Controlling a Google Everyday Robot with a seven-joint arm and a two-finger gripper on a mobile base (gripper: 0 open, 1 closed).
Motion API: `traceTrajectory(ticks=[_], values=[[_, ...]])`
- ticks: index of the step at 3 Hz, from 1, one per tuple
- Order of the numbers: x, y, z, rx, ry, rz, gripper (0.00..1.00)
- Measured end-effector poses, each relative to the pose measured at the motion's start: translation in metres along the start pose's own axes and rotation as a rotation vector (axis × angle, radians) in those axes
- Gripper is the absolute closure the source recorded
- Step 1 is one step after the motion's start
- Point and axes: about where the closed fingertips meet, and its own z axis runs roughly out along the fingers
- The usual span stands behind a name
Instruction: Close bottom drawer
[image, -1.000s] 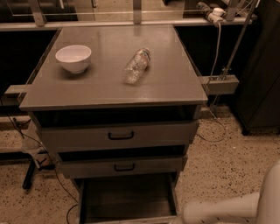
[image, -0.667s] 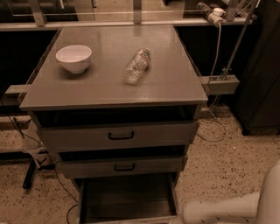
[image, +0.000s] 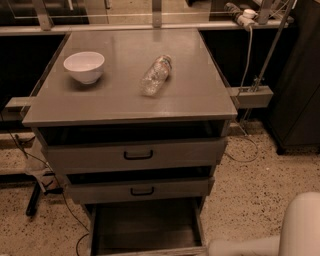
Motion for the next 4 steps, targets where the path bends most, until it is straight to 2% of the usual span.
traceTrajectory(ticks=[1,2,3,4], values=[[-0.010,-0.028,0.018,0.010,-0.069,0.081,1.00],[-0.022,-0.051,0.023,0.037,-0.111,0.136,1.00],[-0.031,-0.066,0.018,0.063,-0.135,0.171,1.00],[-0.038,-0.071,0.010,0.082,-0.146,0.181,1.00]])
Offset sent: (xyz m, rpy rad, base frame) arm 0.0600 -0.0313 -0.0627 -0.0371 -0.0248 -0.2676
